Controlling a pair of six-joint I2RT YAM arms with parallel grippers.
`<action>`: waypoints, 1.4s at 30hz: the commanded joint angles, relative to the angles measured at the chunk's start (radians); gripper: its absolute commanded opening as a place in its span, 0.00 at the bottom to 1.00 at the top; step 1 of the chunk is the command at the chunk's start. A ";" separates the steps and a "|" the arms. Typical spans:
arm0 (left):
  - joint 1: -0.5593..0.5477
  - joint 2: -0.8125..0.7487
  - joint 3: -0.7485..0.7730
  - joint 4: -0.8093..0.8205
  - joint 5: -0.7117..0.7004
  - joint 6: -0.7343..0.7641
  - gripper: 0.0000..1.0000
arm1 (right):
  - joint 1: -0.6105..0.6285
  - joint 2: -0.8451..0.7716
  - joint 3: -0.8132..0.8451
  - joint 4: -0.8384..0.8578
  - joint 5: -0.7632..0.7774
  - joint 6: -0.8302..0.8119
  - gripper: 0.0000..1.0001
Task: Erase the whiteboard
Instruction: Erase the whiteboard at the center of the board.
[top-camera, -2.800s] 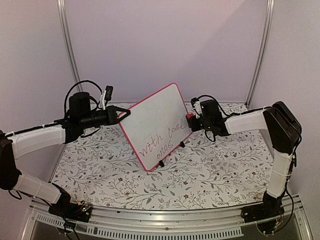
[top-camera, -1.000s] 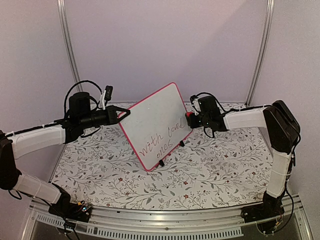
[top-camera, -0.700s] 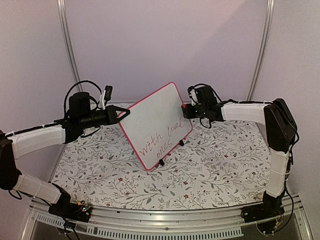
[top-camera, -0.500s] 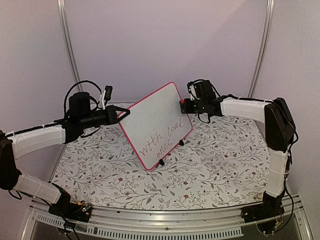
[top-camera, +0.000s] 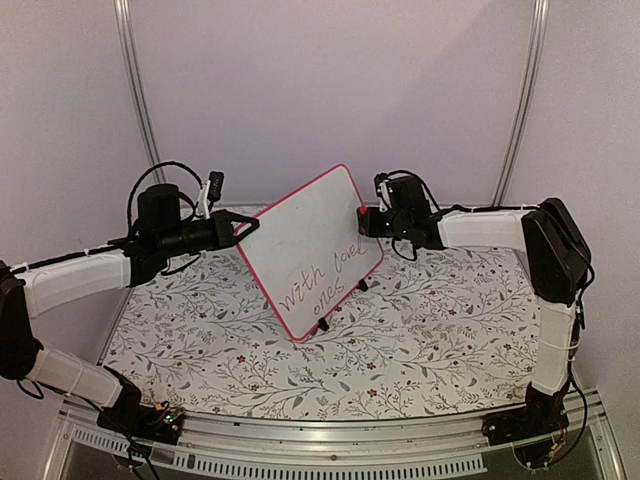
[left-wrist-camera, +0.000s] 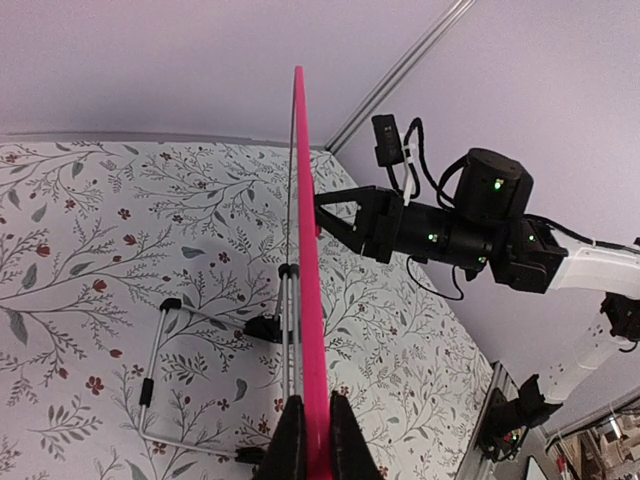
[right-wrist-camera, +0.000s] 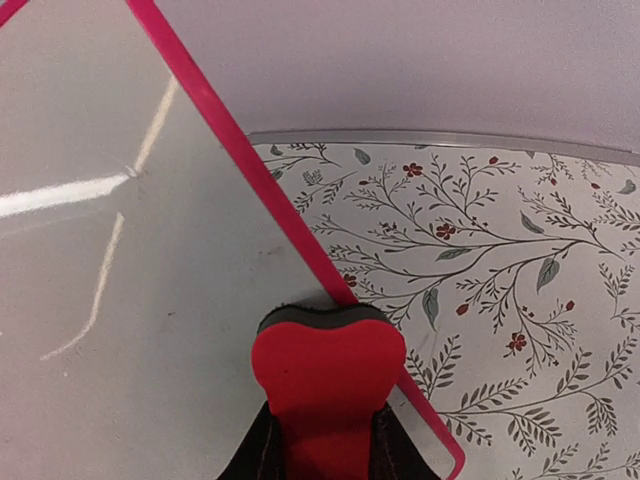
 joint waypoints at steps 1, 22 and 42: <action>-0.025 -0.030 -0.004 0.058 0.182 0.010 0.00 | 0.088 0.010 -0.056 0.142 0.001 -0.099 0.24; -0.025 -0.028 -0.001 0.054 0.178 0.016 0.00 | 0.210 0.032 -0.113 0.377 0.027 -0.237 0.24; -0.025 -0.027 -0.001 0.053 0.178 0.016 0.00 | 0.436 0.009 -0.134 0.396 0.055 -0.432 0.24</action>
